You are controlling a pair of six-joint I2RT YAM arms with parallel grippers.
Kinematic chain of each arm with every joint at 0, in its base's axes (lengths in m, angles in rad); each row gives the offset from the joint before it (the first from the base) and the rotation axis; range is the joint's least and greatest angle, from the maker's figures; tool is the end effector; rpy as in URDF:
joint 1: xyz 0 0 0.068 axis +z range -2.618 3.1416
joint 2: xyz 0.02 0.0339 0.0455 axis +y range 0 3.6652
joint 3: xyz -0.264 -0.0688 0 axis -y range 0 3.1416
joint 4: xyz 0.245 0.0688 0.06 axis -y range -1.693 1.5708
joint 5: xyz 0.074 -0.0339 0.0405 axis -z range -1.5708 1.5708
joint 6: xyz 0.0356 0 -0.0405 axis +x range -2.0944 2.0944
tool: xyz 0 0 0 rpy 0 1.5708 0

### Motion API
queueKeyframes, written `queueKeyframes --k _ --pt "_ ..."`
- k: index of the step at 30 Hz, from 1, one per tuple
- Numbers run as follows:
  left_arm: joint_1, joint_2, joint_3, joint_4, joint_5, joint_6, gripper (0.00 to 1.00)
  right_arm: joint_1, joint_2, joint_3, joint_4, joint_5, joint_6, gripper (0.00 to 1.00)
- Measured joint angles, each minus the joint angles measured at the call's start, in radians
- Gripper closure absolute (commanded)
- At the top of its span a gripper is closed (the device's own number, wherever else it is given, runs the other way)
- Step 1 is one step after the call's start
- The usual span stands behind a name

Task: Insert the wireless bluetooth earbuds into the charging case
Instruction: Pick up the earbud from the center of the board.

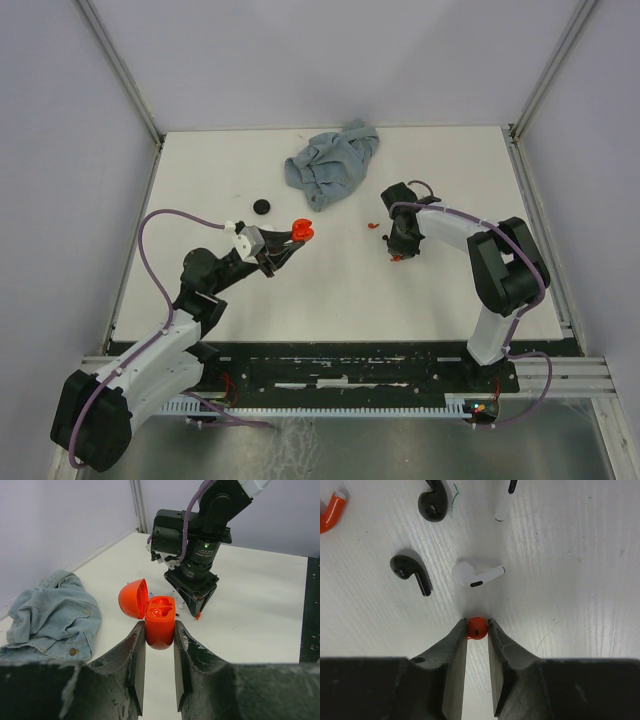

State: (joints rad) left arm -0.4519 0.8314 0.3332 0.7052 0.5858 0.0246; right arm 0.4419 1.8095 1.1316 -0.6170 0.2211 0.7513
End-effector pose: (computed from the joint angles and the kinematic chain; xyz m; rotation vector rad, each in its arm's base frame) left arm 0.1600 -0.0996 0.2655 0.8063 1.1940 -0.7508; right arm 0.3111 0.1386 0.1585 0.4724 2.7503 -0.0386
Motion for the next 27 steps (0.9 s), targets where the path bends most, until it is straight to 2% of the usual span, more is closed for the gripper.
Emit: queueKeyframes --k 6,12,20,27 --pt "0.0 0.006 0.0 0.01 0.01 -0.001 0.97 0.002 0.0 0.006 -0.024 -0.018 -0.04 0.81" --pt "0.0 0.015 0.0 0.012 0.031 -0.001 0.97 0.024 -0.021 0.011 -0.063 -0.018 -0.114 0.83" --pt "0.0 0.023 0.0 0.017 0.077 -0.001 0.97 0.14 -0.194 0.078 -0.082 0.027 -0.285 0.85" --pt "0.0 0.025 0.0 0.038 0.1 -0.001 0.97 0.255 -0.391 0.095 -0.012 0.058 -0.491 0.87"
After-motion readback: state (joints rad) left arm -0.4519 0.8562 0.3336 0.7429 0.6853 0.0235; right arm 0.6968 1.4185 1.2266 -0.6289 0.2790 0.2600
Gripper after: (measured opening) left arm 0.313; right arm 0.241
